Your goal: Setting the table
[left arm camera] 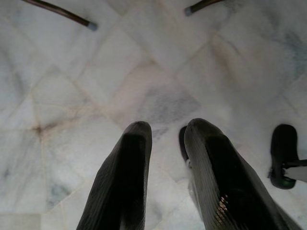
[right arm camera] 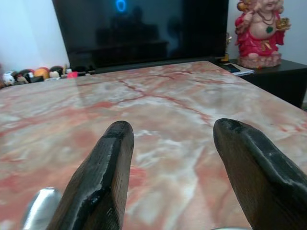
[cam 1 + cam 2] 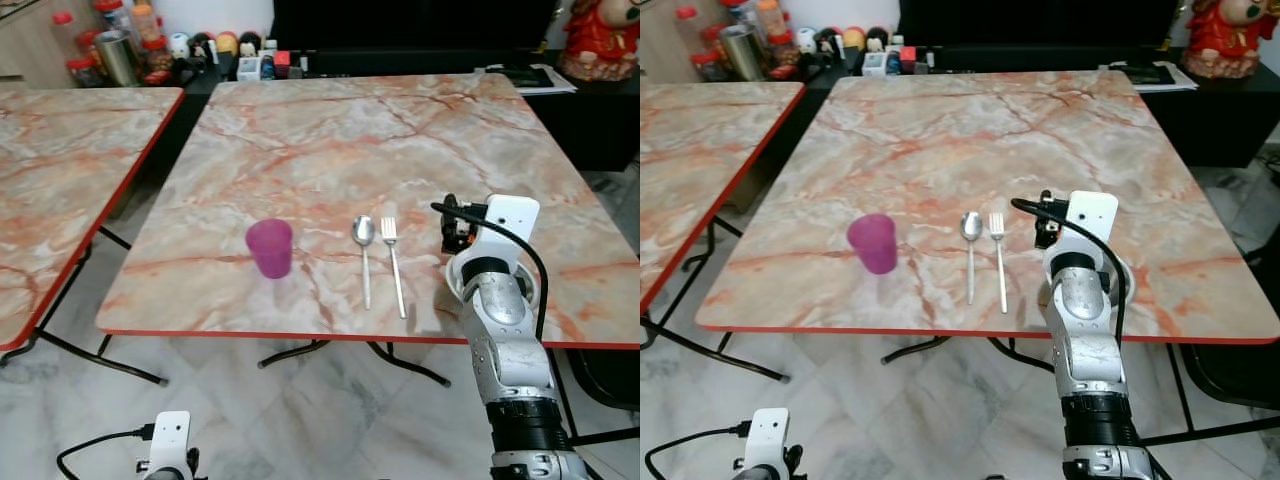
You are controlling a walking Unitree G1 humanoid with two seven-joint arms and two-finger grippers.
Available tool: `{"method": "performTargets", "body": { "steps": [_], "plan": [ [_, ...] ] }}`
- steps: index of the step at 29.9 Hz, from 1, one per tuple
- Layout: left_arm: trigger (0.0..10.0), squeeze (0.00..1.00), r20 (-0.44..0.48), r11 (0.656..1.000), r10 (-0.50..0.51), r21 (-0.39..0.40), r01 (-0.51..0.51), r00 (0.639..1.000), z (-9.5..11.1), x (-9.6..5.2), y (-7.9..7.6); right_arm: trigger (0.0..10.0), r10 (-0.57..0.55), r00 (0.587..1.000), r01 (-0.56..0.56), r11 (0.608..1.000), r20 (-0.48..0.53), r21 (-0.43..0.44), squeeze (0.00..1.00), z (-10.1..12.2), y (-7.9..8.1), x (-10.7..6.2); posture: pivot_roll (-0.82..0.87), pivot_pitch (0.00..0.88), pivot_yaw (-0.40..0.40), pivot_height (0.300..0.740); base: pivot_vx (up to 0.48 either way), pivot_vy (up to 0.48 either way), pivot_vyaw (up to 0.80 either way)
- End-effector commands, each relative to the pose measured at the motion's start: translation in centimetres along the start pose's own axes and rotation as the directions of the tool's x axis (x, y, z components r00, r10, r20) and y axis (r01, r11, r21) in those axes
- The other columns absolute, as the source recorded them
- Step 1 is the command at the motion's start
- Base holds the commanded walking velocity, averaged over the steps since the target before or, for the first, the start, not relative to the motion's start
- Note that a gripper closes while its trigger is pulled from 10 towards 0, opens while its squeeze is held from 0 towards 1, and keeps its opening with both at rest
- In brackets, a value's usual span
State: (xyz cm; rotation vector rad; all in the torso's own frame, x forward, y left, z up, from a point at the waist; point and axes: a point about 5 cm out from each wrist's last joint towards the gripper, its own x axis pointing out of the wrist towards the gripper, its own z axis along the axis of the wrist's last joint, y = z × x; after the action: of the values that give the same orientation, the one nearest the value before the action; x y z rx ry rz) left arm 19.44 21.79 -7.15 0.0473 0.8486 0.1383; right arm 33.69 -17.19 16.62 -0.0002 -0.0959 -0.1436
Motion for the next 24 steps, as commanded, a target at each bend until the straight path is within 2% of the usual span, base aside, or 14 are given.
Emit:
{"method": "performTargets", "body": {
  "steps": [1,12,18,24],
  "plan": [
    [10.0,0.00,-0.008,1.000,0.004,0.008,-0.004,1.000,-0.23,-0.05,0.12,10.0,0.005,1.000,-0.005,1.000,0.009,0.005,0.00,0.31,0.31,0.06,-0.10,0.105,0.039,0.740,0.000,-0.281,0.00],
    [10.0,0.00,0.000,1.000,0.007,0.003,-0.007,1.000,-0.15,-0.05,0.08,10.0,-0.001,1.000,0.001,1.000,0.002,0.004,0.00,0.36,0.20,0.11,-0.10,0.107,0.037,0.740,0.000,-0.324,0.00],
    [10.0,0.00,0.002,1.000,0.010,-0.005,-0.010,1.000,-0.15,-0.06,0.11,10.0,0.000,1.000,0.000,1.000,0.003,0.004,0.00,0.70,0.36,-0.02,-0.10,0.111,0.037,0.740,0.000,0.000,0.00],
    [10.0,0.00,0.004,1.000,0.010,-0.002,-0.010,1.000,-0.07,-0.05,0.17,10.0,-0.035,0.998,0.038,0.998,-0.053,0.044,0.00,0.77,0.09,-0.57,-0.10,0.121,0.038,0.740,0.000,0.000,0.00]
  ]
}}
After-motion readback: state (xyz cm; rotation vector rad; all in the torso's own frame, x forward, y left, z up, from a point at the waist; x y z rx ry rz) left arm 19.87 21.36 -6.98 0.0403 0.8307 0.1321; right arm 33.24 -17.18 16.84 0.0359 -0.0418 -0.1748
